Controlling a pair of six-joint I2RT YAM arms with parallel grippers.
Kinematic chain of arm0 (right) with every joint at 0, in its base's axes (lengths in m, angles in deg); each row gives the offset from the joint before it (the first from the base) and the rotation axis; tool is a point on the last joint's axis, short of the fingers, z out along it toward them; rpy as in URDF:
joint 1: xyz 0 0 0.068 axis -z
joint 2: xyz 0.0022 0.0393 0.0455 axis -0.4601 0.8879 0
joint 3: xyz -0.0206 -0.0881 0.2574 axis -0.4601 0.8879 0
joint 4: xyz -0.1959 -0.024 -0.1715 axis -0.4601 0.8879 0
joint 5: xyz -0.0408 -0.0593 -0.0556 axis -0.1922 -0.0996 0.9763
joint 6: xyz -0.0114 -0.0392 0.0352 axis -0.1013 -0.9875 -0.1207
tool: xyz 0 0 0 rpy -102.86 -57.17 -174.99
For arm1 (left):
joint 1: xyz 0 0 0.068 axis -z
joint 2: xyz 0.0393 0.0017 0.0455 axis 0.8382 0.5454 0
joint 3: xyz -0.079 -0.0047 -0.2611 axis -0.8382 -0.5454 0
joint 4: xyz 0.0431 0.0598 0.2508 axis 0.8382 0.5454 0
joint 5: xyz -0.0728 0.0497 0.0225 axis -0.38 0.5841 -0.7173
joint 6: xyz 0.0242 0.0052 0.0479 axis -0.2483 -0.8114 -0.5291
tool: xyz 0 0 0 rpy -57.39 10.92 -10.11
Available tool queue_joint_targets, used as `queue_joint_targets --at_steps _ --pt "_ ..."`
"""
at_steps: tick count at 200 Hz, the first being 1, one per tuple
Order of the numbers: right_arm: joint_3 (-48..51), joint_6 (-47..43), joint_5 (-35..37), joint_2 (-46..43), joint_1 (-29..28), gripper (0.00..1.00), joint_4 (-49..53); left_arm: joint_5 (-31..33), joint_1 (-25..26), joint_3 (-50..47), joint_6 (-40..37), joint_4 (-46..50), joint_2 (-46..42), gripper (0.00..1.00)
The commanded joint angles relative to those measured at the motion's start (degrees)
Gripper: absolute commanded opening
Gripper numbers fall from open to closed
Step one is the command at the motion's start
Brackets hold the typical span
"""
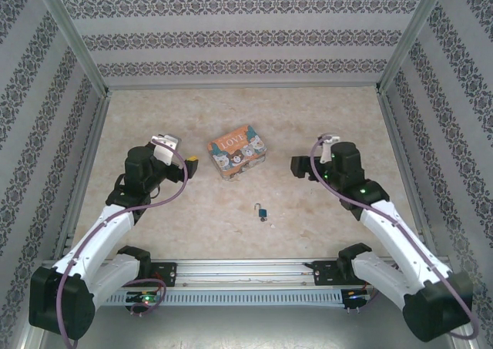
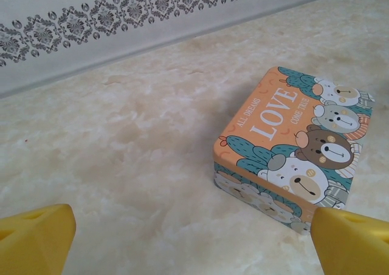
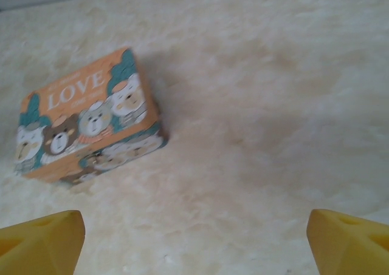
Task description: Unlock the padlock with the key
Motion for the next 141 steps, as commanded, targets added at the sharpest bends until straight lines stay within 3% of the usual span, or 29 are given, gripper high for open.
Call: queue_joint_targets --at_steps 1,70,141 --pt "2.5 -3.5 3.6 -2.6 2.9 0.98 -1.6 1.9 -0.7 -0.8 -1.4 0.2 -1.3 0.99" --pt "11.5 -9.0 8.7 -4.8 8.9 0.98 -15.3 5.0 -0.6 -2.1 -1.2 -1.4 -1.0 0.99" --pt "22.0 -12.6 13.0 4.3 10.0 0.98 -38.6 8.9 -0.6 -3.2 -1.7 -3.1 1.8 0.99"
